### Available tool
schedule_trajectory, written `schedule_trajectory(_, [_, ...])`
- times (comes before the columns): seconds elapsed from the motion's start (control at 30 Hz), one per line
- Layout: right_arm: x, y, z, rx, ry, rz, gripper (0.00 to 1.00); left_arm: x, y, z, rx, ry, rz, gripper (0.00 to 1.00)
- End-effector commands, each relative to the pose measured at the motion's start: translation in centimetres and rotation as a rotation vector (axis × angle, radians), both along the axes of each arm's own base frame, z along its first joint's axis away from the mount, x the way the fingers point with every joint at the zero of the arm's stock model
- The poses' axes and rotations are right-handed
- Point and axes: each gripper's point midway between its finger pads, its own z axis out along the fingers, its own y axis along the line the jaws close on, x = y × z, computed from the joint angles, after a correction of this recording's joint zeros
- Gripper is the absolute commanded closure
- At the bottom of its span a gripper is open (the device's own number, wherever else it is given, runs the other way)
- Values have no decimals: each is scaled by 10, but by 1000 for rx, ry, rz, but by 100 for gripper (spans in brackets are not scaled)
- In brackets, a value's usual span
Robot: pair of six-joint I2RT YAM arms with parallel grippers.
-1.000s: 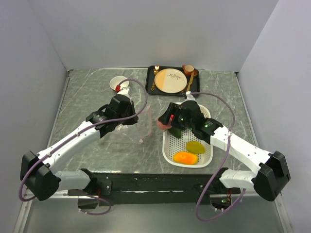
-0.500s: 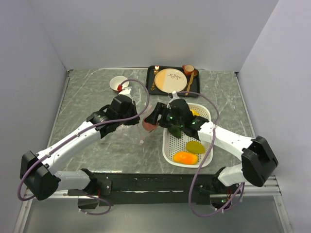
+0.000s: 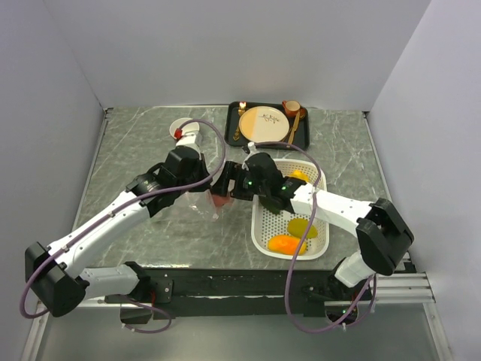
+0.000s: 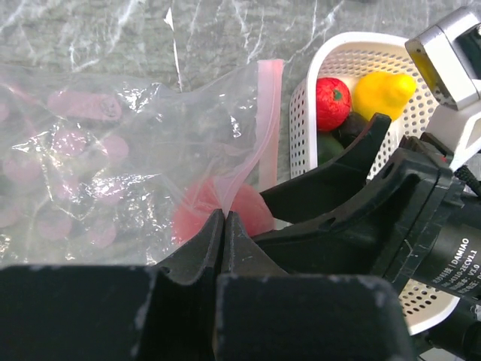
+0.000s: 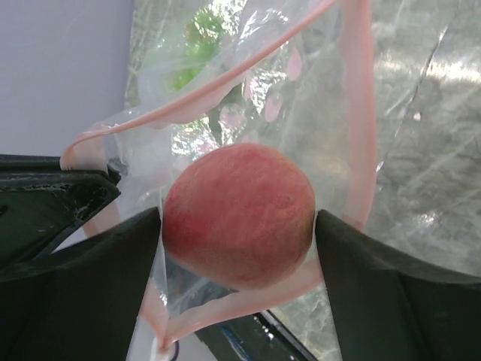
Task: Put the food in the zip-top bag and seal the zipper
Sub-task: Place the fake fruit in the zipper food storage bag, then pick up the fake fruit from the bin.
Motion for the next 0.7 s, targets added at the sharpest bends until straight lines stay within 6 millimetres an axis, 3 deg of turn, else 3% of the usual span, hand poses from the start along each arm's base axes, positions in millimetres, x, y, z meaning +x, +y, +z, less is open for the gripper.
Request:
schedule_trajectory(0.0, [9, -2, 45, 43, -121, -26, 4, 3, 5, 31, -42, -69, 40, 99])
schedule_trajectory(0.03, [9, -6, 45, 34, -130, -35, 0, 4, 7, 33, -45, -75, 49, 99])
schedule_trajectory(0.13, [10, -20, 53, 10, -167, -76, 0, 5, 10, 39, -47, -95, 66, 99])
schedule_trajectory(0.3, [21, -59, 68, -52, -241, -233, 0, 6, 21, 49, -41, -130, 114, 99])
schedule_trajectory(0.5, [30, -128, 41, -270, -214, -467, 0, 7, 22, 46, -22, -121, 110, 99])
schedule_trajectory(0.67, [26, -160, 3, -437, -138, -504, 0, 4, 19, 39, -35, -109, 100, 99])
